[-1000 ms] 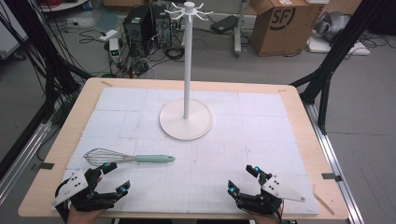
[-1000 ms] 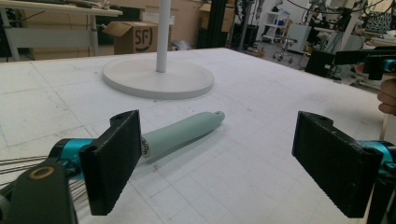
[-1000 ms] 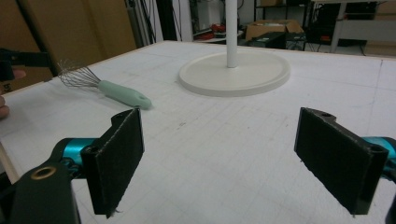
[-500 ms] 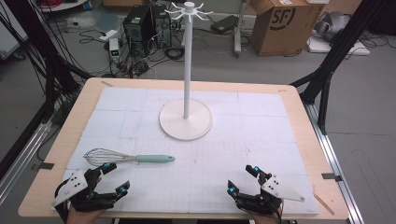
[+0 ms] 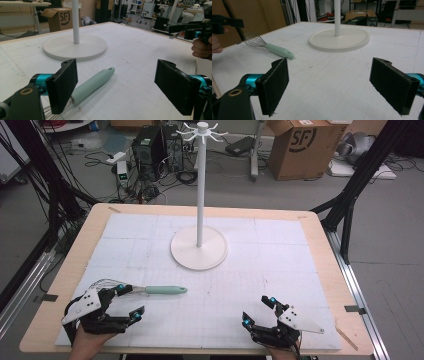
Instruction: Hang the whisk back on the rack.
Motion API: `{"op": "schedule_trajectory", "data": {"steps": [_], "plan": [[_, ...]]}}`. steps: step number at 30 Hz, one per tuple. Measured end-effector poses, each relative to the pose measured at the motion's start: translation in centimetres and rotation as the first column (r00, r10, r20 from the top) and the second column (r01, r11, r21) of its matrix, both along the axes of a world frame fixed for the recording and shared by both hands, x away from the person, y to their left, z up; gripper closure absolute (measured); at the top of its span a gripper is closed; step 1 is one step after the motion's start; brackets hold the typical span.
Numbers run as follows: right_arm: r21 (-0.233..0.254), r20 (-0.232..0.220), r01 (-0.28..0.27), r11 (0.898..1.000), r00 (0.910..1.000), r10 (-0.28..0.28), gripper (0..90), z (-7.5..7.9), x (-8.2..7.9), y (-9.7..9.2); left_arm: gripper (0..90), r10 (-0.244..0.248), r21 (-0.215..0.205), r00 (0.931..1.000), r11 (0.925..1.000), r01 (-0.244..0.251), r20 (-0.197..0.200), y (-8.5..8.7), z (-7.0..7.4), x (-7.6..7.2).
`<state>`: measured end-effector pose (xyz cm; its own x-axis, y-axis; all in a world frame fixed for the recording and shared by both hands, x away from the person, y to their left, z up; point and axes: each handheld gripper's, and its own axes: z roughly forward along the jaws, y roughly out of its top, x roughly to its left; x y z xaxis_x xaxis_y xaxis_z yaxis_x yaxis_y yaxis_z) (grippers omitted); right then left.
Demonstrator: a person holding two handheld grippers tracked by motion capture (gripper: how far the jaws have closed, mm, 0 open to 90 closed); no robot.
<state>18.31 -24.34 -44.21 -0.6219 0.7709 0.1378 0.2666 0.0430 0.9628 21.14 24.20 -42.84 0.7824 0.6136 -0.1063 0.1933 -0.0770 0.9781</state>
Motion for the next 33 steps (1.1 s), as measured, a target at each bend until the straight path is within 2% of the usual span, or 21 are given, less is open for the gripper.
{"op": "schedule_trajectory", "data": {"steps": [4, 5, 8, 11, 12, 13, 14, 17, 20, 21, 24, 25, 28, 29, 30, 31, 32, 33], "plan": [[0.0, -0.004, -0.01, 1.0, 0.9999, 0.01, 14.7, -0.1, 0.3, 0.2, 22.3, -0.006, 0.011, 0.9997, 0.9999, 0.007, -0.025, -0.1, -0.2, 1.3], [0.001, -0.007, -0.01, 1.0, 0.9999, 0.01, 14.7, -0.1, 0.3, 0.3, 22.5, -0.002, 0.016, 0.9989, 0.9999, 0.003, -0.046, 0.0, -0.3, 2.0], [0.0, -0.004, -0.021, 1.0, 0.9998, 0.021, 14.7, -0.1, 0.4, 0.4, 23.8, -0.002, 0.044, 0.9971, 0.999, 0.005, -0.076, 0.1, -0.1, 2.9], [0.002, -0.001, -0.026, 1.0, 0.9997, 0.026, 14.7, -0.1, 0.3, 0.4, 25.4, -0.012, 0.088, 0.9968, 0.996, 0.019, -0.08, 0.0, 0.5, 3.6], [0.009, -0.004, -0.028, 1.0, 0.9996, 0.028, 14.7, 0.0, 0.3, 0.4, 25.8, -0.012, 0.088, 0.9968, 0.996, 0.019, -0.08, 0.0, 0.5, 3.6], [0.009, 0.0, -0.029, 1.0, 0.9996, 0.029, 14.7, 0.0, 0.3, 0.4, 25.8, -0.021, 0.123, 0.9966, 0.9919, 0.03, -0.079, -0.2, 0.9, 4.2], [0.009, 0.0, -0.029, 1.0, 0.9996, 0.029, 14.7, 0.0, 0.3, 0.4, 25.8, -0.021, 0.123, 0.9966, 0.9919, 0.03, -0.079, -0.2, 0.9, 4.2], [0.014, -0.001, -0.033, 0.999, 0.9995, 0.033, 14.7, 0.0, 0.3, 0.4, 27.7, -0.052, 0.173, 0.9944, 0.9826, 0.068, -0.092, -0.3, 1.6, 5.4], [0.014, 0.0, -0.038, 0.999, 0.9993, 0.038, 14.7, 0.0, 0.2, 0.5, 29.4, -0.064, 0.181, 0.9928, 0.9801, 0.082, -0.101, -0.2, 1.8, 6.0], [0.014, 0.002, -0.039, 0.999, 0.9992, 0.039, 14.7, 0.0, 0.2, 0.4, 30.0, -0.069, 0.193, 0.9926, 0.9773, 0.087, -0.1, -0.2, 2.0, 6.2], [0.015, 0.0, -0.039, 0.999, 0.9993, 0.039, 14.7, 0.0, 0.2, 0.4, 30.5, -0.104, 0.197, 0.9867, 0.9722, 0.127, -0.125, -0.1, 2.3, 7.1], [0.018, 0.0, -0.038, 0.999, 0.9993, 0.038, 14.7, 0.0, 0.2, 0.4, 30.6, -0.104, 0.197, 0.9867, 0.9722, 0.127, -0.125, -0.1, 2.3, 7.1], [0.019, 0.002, -0.037, 0.999, 0.9993, 0.037, 14.7, 0.1, 0.2, 0.4, 31.4, -0.126, 0.224, 0.9819, 0.9621, 0.156, -0.141, -0.2, 2.6, 7.7], [0.02, 0.001, -0.038, 0.999, 0.9993, 0.038, 14.7, 0.1, 0.2, 0.4, 31.5, -0.148, 0.246, 0.977, 0.9518, 0.183, -0.153, -0.5, 2.7, 8.2], [0.02, 0.002, -0.038, 0.999, 0.9993, 0.038, 14.7, 0.1, 0.2, 0.4, 31.6, -0.148, 0.246, 0.977, 0.9518, 0.183, -0.153, -0.5, 2.7, 8.2], [0.021, 0.002, -0.038, 0.999, 0.9993, 0.037, 14.7, 0.1, 0.2, 0.4, 31.8, -0.169, 0.276, 0.9719, 0.9381, 0.209, -0.164, -0.8, 2.9, 8.6], [0.023, 0.001, -0.038, 0.999, 0.9993, 0.038, 14.7, 0.1, 0.2, 0.4, 32.2, -0.169, 0.276, 0.9719, 0.9381, 0.209, -0.164, -0.8, 2.9, 8.6], [0.022, 0.003, -0.039, 0.999, 0.9993, 0.039, 14.7, 0.1, 0.3, 0.3, 32.3, -0.173, 0.302, 0.9704, 0.9282, 0.218, -0.168, -1.0, 3.0, 8.7]]}}
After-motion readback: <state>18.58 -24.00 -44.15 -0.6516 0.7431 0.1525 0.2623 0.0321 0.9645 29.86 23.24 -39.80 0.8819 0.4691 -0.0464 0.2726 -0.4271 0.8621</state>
